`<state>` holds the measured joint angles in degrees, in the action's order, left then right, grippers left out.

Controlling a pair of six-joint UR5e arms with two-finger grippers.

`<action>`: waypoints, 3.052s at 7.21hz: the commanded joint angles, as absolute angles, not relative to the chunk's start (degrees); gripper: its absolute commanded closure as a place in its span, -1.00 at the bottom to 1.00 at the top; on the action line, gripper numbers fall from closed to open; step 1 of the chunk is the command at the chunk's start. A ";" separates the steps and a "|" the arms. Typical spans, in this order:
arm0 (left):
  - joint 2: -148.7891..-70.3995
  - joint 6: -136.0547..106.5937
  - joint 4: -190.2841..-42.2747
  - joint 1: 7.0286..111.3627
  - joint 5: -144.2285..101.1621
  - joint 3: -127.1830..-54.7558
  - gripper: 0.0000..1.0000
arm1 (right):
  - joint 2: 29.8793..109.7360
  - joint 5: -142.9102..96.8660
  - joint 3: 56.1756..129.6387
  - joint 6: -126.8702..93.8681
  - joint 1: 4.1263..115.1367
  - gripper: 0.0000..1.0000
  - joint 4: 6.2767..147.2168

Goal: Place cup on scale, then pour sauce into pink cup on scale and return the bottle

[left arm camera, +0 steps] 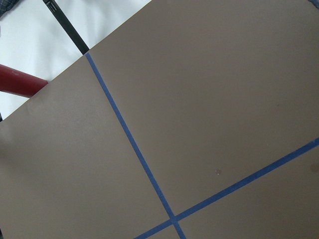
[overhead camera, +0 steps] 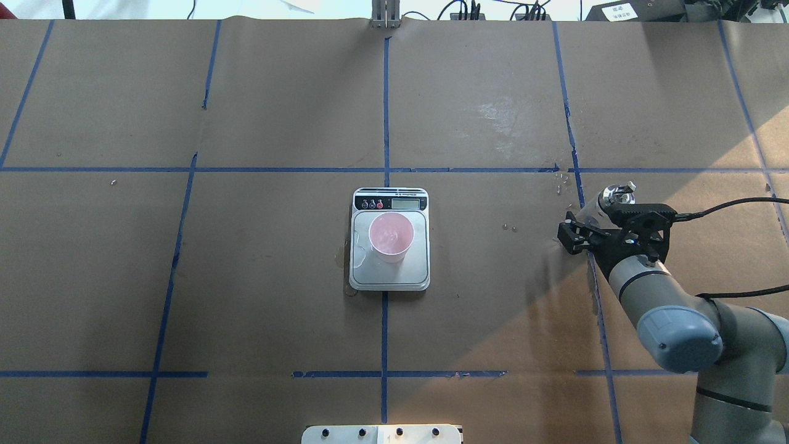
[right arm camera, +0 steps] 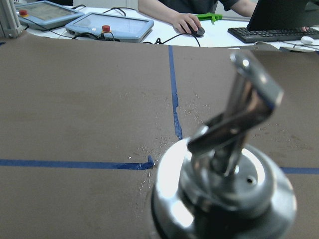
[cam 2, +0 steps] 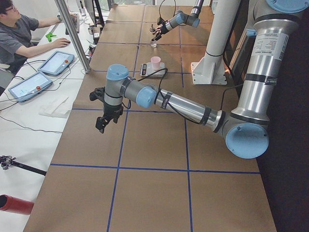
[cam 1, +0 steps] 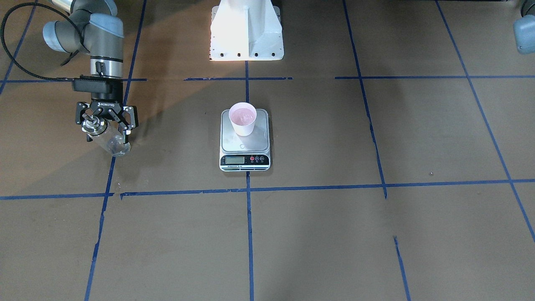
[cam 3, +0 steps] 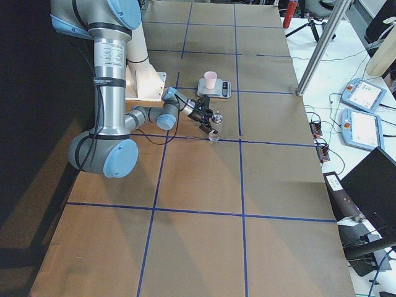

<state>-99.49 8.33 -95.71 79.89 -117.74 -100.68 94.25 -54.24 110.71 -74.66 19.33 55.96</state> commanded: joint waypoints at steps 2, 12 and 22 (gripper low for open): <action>-99.49 8.26 -95.71 79.89 -117.77 -100.72 -1.00 | 99.84 -68.08 122.31 -72.86 21.53 -1.00 67.16; -98.79 9.05 -94.92 81.99 -120.31 -99.94 -1.00 | 93.78 -137.43 102.28 16.40 89.35 -1.00 96.24; -90.53 11.69 -95.36 91.06 -126.12 -91.76 -1.00 | 93.60 -132.28 92.46 10.81 90.26 -1.00 88.95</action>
<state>-90.71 12.60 -95.44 91.65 -126.07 -91.60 93.64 -132.26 92.54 11.21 90.24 89.00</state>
